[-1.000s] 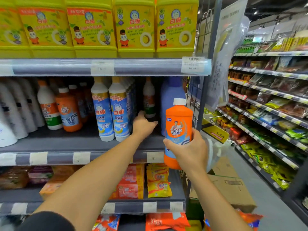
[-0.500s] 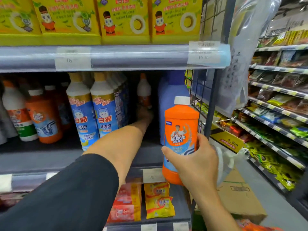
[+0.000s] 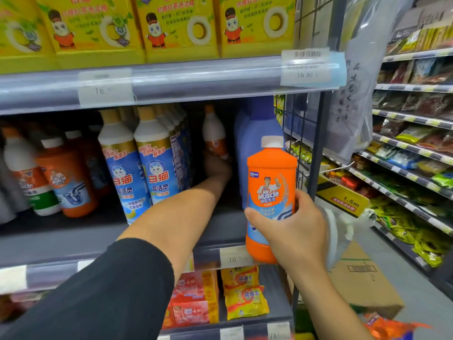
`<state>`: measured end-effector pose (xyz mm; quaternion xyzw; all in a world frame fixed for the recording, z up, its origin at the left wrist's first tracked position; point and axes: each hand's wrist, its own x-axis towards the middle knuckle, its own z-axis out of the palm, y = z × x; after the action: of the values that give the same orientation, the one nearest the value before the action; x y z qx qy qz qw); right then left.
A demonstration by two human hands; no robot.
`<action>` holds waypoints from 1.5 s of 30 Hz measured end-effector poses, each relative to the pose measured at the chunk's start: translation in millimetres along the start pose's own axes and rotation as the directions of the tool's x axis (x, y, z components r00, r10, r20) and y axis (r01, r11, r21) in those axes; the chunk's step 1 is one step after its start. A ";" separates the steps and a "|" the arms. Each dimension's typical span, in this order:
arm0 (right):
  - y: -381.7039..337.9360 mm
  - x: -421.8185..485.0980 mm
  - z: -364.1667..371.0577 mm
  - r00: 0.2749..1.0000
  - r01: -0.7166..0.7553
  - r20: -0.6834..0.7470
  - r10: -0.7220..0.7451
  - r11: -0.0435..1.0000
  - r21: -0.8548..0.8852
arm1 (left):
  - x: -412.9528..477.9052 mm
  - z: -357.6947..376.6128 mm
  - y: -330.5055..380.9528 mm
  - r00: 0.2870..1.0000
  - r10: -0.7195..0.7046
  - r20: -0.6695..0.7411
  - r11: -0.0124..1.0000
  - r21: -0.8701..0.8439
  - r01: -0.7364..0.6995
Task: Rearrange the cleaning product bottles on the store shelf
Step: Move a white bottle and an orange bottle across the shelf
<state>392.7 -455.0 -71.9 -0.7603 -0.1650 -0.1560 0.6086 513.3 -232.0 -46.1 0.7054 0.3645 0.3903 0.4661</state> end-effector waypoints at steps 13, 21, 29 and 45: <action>-25.4 -25.2 -42.0 0.999 -0.034 0.041 0.033 0.999 0.011 | -102.1 -72.9 9.3 0.999 0.014 0.042 0.998 0.054 -0.016; -39.7 -53.3 -66.2 0.999 -0.013 0.043 0.011 0.999 0.041 | -174.3 -129.7 19.0 0.995 0.094 0.019 0.991 0.098 -0.095; -53.4 -78.3 -54.6 0.989 -0.007 0.149 -0.011 0.993 0.116 | -232.5 -211.3 -1.4 0.994 0.106 -0.008 0.994 0.023 -0.106; -139.0 -175.7 102.3 0.929 0.003 0.366 -0.055 0.990 0.141 | -168.9 -407.9 -94.5 0.987 0.004 -0.158 1.000 -0.016 -0.007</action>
<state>177.6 -337.3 -49.0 -0.7295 -0.2979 -0.0077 0.6157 63.3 -199.8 -64.3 0.6692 0.3952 0.4492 0.4407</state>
